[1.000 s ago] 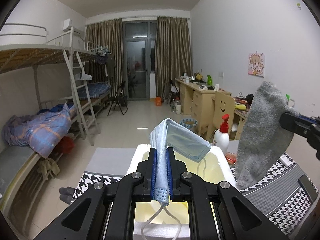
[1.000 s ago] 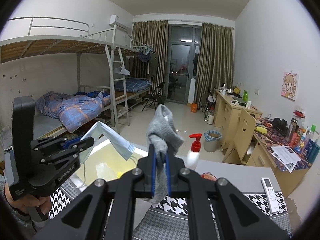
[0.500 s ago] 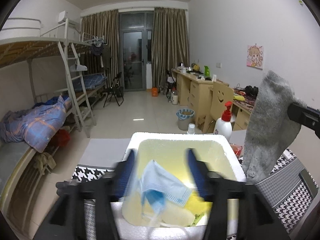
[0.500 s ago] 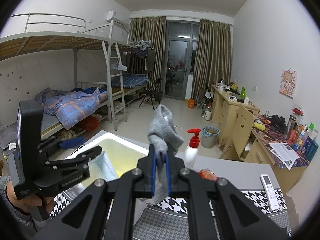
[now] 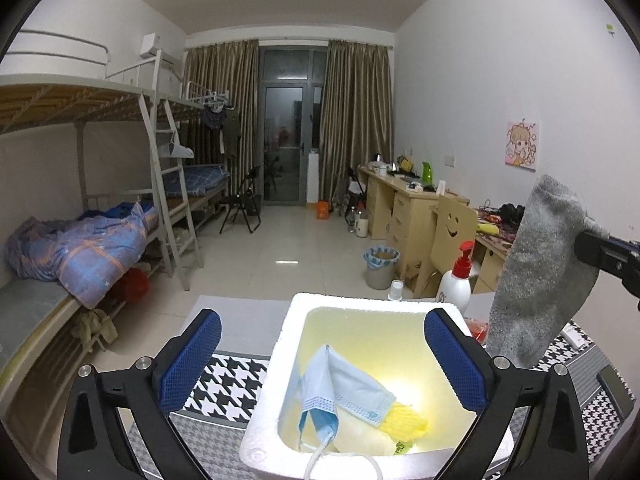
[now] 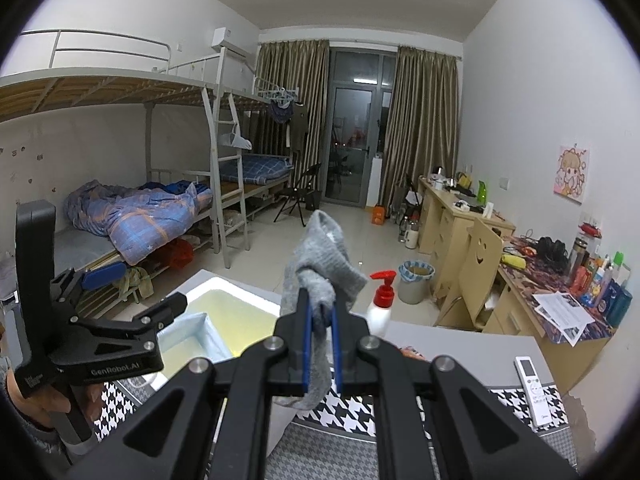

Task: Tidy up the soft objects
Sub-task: 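Lower the mask into the foam box and open the left gripper, then lower the grey sock into the foam box and open the right gripper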

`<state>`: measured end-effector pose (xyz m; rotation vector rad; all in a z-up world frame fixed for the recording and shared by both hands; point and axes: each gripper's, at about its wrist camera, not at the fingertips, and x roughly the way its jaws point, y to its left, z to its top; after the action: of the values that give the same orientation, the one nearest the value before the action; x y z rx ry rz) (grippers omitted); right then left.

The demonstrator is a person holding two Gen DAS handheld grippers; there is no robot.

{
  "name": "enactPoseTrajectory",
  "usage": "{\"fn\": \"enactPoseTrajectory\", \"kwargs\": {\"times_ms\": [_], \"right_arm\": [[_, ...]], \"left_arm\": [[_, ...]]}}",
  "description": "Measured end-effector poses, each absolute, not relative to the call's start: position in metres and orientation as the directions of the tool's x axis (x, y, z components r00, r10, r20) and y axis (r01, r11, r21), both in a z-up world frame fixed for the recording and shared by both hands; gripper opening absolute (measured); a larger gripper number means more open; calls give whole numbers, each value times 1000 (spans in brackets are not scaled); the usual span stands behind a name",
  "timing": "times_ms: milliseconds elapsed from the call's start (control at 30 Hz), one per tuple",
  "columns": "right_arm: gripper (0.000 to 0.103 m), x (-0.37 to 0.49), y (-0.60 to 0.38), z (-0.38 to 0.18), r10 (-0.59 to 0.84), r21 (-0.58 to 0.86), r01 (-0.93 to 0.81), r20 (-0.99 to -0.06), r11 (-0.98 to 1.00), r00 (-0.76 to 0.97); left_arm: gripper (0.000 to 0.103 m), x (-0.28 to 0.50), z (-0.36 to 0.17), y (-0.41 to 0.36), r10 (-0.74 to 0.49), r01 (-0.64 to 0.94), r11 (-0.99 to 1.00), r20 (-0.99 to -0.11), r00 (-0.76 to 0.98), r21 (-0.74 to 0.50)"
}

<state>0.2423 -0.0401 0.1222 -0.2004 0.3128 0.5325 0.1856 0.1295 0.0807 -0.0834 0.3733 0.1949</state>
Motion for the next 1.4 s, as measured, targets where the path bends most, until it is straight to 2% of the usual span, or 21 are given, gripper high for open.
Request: {"fn": "enactPoseTrajectory", "kwargs": {"times_ms": [667, 1400], "right_arm": [[11, 234, -20, 129, 520, -126, -578, -315, 806, 794], [11, 242, -1, 112, 569, -76, -635, -371, 769, 734]], "left_arm": [[102, 159, 79, 149, 216, -253, 966, -351, 911, -61], [102, 143, 75, 160, 233, -266, 963, -337, 912, -53]]}}
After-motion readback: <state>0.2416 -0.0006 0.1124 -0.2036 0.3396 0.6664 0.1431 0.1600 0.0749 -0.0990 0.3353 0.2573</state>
